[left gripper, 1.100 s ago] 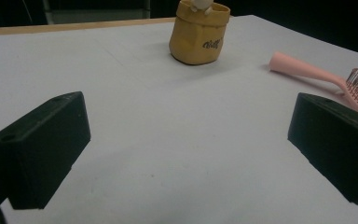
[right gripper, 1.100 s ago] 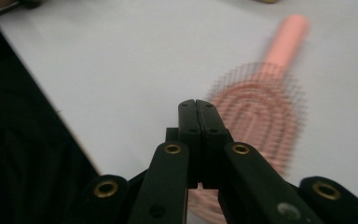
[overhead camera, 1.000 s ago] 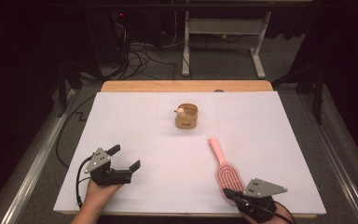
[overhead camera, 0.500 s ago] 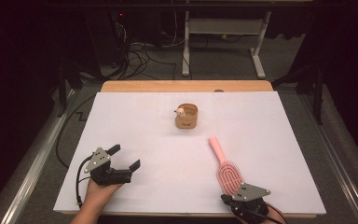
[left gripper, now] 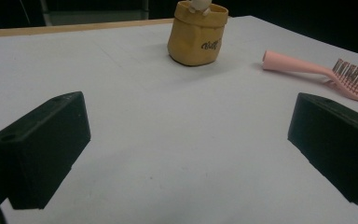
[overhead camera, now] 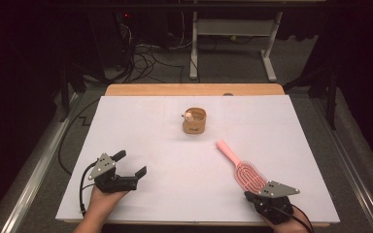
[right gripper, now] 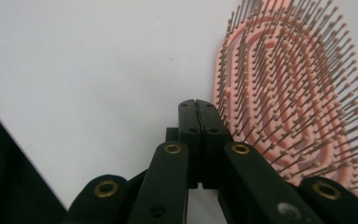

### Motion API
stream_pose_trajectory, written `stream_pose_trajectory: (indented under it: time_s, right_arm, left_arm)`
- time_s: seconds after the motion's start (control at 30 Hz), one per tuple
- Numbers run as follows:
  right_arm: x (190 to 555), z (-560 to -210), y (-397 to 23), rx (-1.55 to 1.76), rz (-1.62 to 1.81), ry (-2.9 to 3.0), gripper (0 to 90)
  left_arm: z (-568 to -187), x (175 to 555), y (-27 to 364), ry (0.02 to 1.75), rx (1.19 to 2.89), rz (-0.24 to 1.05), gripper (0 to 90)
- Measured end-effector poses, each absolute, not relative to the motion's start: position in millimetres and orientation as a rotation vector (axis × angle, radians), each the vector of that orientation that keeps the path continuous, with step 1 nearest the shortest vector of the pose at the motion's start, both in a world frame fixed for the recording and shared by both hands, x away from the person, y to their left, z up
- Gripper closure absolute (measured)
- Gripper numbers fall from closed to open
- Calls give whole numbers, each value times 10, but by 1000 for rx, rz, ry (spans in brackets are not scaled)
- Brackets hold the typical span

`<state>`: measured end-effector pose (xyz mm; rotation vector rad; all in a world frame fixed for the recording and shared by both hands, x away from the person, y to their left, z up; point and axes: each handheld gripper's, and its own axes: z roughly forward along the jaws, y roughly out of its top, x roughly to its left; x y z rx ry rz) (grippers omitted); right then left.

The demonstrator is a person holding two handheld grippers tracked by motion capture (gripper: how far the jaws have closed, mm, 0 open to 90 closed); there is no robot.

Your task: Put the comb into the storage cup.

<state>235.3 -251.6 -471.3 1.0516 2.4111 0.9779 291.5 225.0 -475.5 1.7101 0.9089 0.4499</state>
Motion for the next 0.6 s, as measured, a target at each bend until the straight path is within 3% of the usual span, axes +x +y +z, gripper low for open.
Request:
stream_pose_trajectory:
  time_s: [0.37,0.6]
  right_arm:
    - [2504,-4714,-2589,1079,1004,2376,900]
    - [2519,-4444,-2599,1079,1183,2251,900]
  left_arm:
    - [-4764,2910,2225,892,1723,437,0]
    - [-4761,2906,2227,886,1707,468,3]
